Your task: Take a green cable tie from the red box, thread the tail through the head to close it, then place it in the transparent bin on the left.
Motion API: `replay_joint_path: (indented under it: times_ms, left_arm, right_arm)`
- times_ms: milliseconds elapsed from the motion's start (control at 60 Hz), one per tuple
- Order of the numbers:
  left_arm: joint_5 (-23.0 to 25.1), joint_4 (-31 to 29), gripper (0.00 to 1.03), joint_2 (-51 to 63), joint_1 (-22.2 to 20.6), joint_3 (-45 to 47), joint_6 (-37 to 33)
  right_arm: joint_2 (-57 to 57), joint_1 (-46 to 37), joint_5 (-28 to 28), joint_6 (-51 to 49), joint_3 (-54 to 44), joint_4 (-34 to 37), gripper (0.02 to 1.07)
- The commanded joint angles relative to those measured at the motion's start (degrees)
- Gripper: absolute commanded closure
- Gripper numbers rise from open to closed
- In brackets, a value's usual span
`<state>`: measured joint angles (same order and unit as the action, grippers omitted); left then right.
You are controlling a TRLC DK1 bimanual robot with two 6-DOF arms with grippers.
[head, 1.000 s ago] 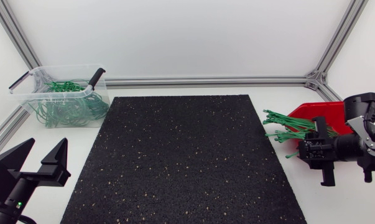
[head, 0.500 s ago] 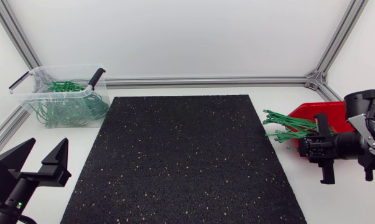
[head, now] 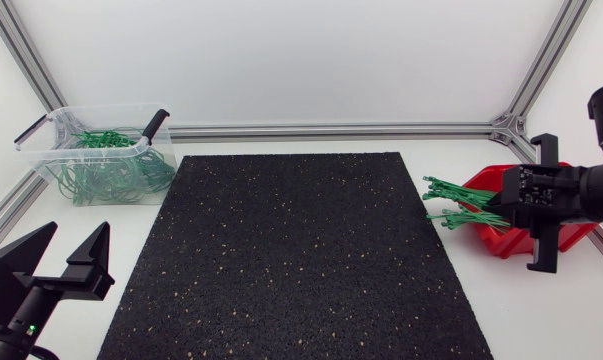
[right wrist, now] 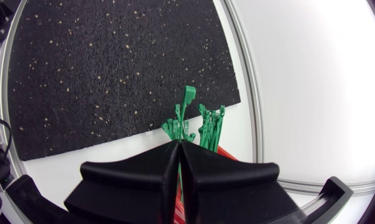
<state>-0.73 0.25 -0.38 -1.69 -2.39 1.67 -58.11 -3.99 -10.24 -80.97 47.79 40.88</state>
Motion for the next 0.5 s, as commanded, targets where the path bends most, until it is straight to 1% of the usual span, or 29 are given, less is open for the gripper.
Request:
replay_joint_path:
  times_ms: [0,117,183,283,333,417,483]
  left_arm:
    - [-0.15,-1.39,0.04,-0.32,-0.42,2.22,1.58]
    - [-0.23,-1.48,0.04,-0.32,0.2,2.22,1.23]
    - [-0.15,-1.39,0.04,-0.41,0.38,2.22,1.14]
    - [-0.15,-1.22,0.04,-0.41,-0.06,2.31,1.05]
    - [0.03,-1.22,0.04,-0.41,-0.33,2.31,1.05]
    - [0.38,-0.95,0.04,-0.41,-0.68,2.04,1.05]
    - [0.56,-1.04,0.04,-0.41,-0.59,1.69,1.05]
  right_arm:
    - [1.59,2.93,-0.13,6.26,4.86,3.33,1.01]
    - [2.47,7.77,0.04,13.21,9.43,8.95,1.01]
    - [3.79,12.43,0.66,16.81,10.66,11.41,1.01]
    - [4.23,17.0,2.24,21.82,12.85,13.26,1.01]
    - [3.17,18.49,2.24,24.28,14.61,15.63,1.01]
    - [0.36,21.83,2.15,29.9,16.99,17.39,1.01]
    - [-2.89,24.64,1.63,33.68,18.92,20.55,1.01]
